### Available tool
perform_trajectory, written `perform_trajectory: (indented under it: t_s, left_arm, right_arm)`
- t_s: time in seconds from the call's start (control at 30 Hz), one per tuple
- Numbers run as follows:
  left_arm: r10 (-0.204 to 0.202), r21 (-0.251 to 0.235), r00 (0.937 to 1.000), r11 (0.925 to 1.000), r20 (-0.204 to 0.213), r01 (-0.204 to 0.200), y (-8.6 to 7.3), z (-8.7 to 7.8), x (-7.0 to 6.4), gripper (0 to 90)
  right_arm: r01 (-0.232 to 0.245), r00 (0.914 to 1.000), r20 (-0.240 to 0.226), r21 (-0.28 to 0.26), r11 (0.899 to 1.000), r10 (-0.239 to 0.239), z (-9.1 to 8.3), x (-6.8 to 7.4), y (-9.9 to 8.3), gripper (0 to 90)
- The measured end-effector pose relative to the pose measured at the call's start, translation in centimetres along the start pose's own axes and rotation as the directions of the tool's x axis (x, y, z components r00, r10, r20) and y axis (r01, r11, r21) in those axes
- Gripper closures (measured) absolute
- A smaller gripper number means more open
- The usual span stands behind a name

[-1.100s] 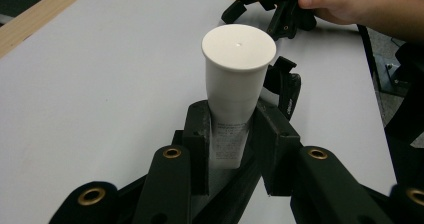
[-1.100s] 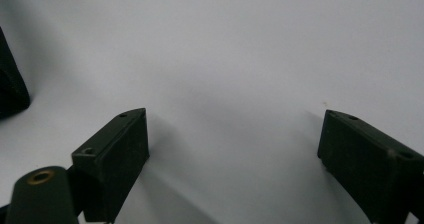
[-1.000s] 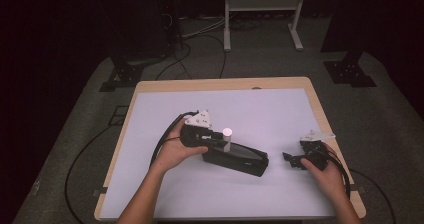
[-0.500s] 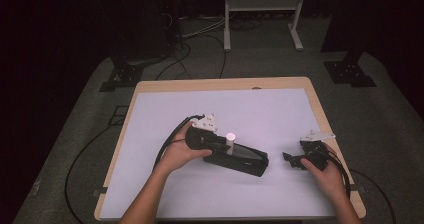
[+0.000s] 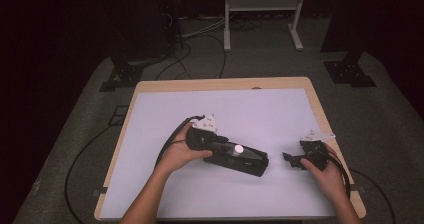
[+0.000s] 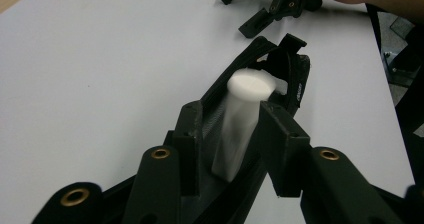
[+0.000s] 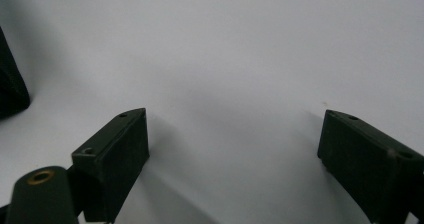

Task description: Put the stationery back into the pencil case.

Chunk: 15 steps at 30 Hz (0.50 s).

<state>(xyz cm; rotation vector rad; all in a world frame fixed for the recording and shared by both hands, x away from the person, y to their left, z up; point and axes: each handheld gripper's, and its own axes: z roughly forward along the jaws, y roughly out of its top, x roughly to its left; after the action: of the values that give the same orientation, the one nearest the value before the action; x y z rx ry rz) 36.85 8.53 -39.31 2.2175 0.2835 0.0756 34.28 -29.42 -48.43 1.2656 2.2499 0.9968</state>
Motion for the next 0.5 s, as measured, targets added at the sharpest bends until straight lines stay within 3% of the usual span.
perform_trajectory:
  t_s: [0.2, 0.5]
  left_arm:
    - [-0.013, -0.017, 0.9998, 0.9998, -0.017, 0.012, -0.2, -1.0, 0.0, 56.1]
    - [-0.051, -0.032, 0.9955, 0.9983, -0.079, 0.049, -1.4, -2.9, 0.1, 44.3]
  right_arm:
    - [0.0, 1.0, 0.0, 0.0, 1.0, 0.0, 0.0, 0.0, 0.0, 11.8]
    - [0.001, 1.0, 0.0, 0.0, 1.0, -0.001, 0.0, 0.0, 0.0, 11.8]
